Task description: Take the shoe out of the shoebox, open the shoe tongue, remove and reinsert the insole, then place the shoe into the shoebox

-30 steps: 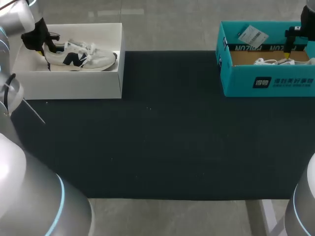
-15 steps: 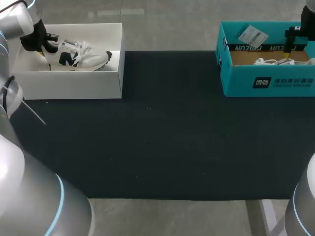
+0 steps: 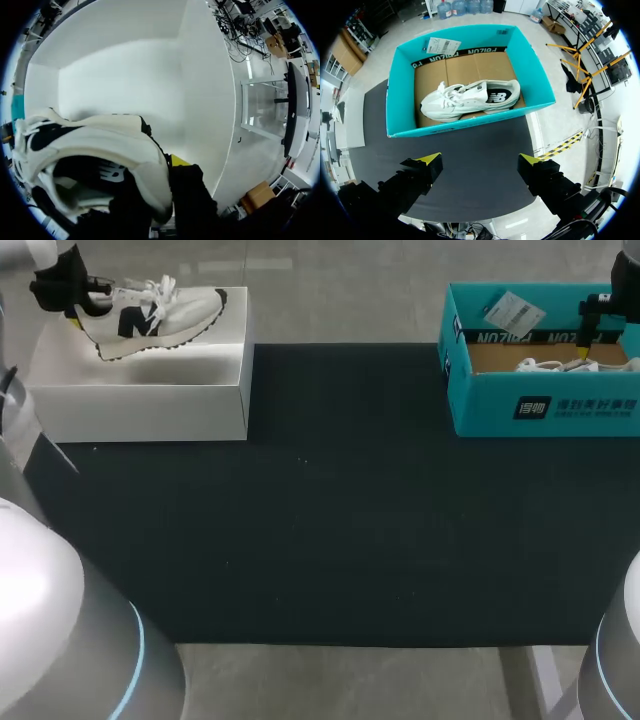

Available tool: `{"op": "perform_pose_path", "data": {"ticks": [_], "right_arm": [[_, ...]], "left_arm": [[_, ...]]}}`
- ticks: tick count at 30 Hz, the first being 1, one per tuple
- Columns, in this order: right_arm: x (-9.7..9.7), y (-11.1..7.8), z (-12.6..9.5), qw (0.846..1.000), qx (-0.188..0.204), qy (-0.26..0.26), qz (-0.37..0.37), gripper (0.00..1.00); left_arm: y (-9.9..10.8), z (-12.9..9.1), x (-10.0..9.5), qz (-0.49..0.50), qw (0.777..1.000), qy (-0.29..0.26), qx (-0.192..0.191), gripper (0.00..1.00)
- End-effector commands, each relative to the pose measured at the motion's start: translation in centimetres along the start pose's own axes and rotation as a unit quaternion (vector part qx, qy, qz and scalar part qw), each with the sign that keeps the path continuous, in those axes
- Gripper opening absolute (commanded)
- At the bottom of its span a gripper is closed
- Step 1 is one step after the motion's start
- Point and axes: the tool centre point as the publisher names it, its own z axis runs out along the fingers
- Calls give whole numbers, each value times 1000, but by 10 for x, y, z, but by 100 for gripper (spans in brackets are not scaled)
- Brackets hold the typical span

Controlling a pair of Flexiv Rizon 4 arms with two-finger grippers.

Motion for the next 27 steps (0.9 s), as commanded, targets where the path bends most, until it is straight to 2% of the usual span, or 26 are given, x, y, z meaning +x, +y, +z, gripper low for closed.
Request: {"op": "perform_pose_path", "data": {"ticks": [1,8,15,27], "right_arm": [[0,-1,0,1000,-1,0,0,100],[0,-1,0,1000,-1,0,0,100],[0,-1,0,1000,-1,0,0,100],[0,-1,0,1000,-1,0,0,100]], "left_arm": [[-5,-44,3,6,997,1,82,0],[-8,-75,5,12,999,22,40,0],[-10,-103,4,8,1000,10,-2,0],[-10,-103,4,8,1000,10,-2,0]]}}
